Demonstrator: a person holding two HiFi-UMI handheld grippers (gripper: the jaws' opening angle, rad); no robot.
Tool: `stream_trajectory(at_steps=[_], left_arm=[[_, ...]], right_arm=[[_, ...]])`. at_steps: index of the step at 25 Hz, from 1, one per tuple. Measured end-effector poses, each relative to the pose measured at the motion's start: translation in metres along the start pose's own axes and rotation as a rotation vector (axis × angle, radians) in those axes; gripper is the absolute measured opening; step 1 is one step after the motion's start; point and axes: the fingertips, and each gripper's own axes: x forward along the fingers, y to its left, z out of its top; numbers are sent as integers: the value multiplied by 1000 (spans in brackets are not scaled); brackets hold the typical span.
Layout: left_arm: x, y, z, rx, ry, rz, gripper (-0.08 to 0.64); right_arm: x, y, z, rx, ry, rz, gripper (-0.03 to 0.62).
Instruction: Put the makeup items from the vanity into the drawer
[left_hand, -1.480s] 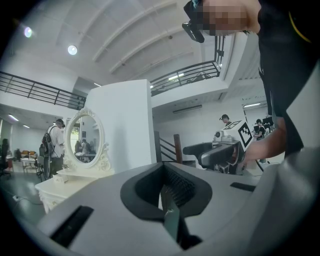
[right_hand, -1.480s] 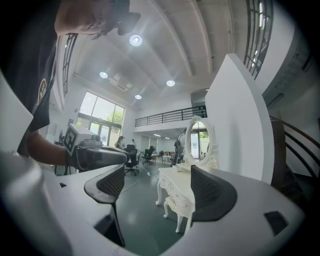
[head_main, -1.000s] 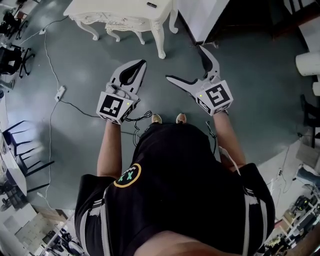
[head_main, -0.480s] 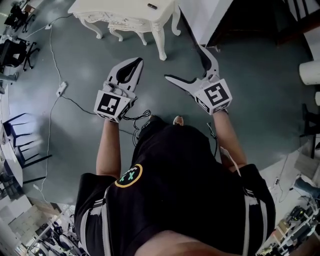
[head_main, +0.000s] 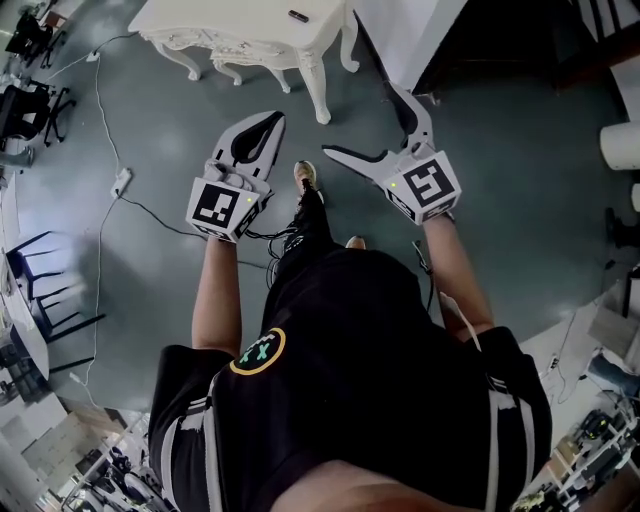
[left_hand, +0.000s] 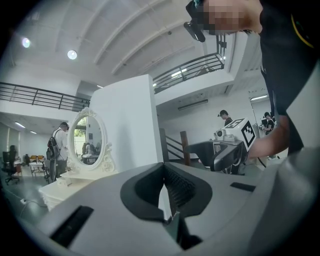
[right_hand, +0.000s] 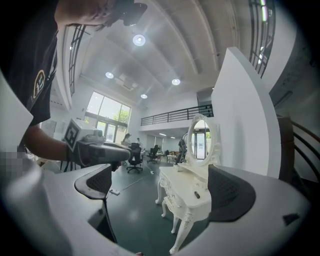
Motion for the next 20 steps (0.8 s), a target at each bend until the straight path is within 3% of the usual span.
stream_trajectory(at_steps=[11, 17, 20], left_arm=[[68, 120, -43, -41, -19, -15, 20], [105, 183, -65, 12, -4, -83, 20], [124, 216, -65, -29, -22, -82, 20]], right_arm=[[117, -70, -32, 8, 57, -22, 600], [194, -111, -42, 21, 96, -37, 600], [230, -131, -41, 18, 105, -52, 600]])
